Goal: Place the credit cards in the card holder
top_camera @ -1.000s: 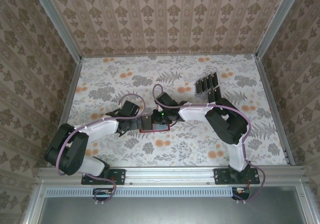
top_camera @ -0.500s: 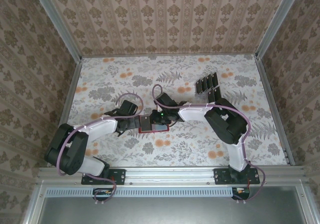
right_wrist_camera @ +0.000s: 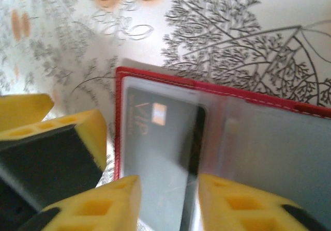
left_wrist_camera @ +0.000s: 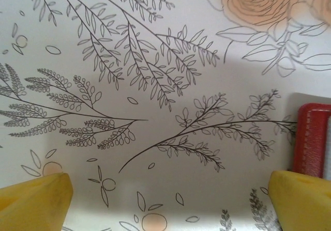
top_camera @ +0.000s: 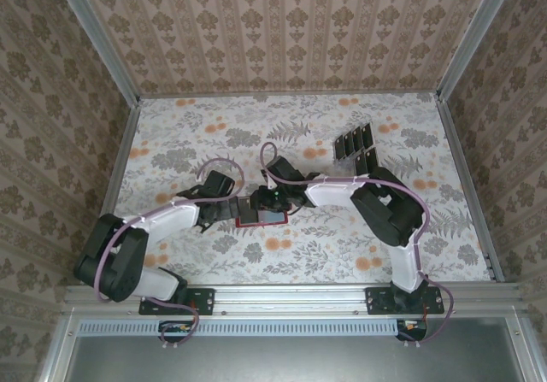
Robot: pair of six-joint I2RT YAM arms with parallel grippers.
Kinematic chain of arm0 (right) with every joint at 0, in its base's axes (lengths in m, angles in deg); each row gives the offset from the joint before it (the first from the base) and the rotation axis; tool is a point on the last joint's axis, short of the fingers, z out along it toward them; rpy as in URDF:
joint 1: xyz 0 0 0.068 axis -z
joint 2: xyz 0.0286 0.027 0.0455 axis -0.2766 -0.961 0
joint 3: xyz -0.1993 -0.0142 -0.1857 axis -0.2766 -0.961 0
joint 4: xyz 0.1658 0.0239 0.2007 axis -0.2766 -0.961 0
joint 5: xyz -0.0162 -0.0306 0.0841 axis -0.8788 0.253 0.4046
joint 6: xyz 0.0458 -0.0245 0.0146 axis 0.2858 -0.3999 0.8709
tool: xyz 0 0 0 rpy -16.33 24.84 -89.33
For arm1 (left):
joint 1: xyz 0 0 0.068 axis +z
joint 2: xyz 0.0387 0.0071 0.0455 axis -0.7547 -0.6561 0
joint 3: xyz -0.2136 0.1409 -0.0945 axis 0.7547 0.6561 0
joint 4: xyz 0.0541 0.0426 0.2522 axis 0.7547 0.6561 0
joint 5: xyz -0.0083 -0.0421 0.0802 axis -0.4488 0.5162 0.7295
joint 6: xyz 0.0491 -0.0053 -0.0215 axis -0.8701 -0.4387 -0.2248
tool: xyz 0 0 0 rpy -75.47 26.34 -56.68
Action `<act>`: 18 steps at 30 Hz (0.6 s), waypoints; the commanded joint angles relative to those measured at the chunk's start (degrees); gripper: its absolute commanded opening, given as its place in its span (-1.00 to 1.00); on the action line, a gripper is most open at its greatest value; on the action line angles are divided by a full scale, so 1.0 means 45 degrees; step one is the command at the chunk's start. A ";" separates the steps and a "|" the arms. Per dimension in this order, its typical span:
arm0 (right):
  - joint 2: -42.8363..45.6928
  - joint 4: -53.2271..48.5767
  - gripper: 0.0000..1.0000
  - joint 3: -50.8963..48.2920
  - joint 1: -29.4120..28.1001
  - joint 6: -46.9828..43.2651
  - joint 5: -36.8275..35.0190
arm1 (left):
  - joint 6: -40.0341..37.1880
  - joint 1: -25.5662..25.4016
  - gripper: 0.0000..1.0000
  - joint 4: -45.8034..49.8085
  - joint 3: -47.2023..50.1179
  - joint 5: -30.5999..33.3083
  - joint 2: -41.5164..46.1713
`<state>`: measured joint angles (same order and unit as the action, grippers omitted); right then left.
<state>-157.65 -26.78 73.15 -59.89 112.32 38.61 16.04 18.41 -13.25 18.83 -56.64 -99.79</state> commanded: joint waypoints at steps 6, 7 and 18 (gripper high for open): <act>0.2235 -0.2614 -0.15 0.0077 0.0540 -0.1618 -0.0866 | -0.0376 0.0040 1.00 0.0401 -0.0260 -0.0583 0.1409; 0.2257 -0.3012 -0.15 0.0223 0.0544 -0.1904 -0.1087 | -0.0356 0.0002 0.99 0.0393 -0.0259 -0.0658 0.1486; 0.1338 -0.5176 -0.17 0.1597 0.0425 -0.3574 -0.2018 | 0.0274 -0.0914 1.00 0.0179 -0.0259 -0.0565 0.1354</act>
<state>-149.70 -45.66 78.22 -57.58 99.18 31.24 16.06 15.11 -13.01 18.81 -59.22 -93.25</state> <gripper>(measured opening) 0.418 0.997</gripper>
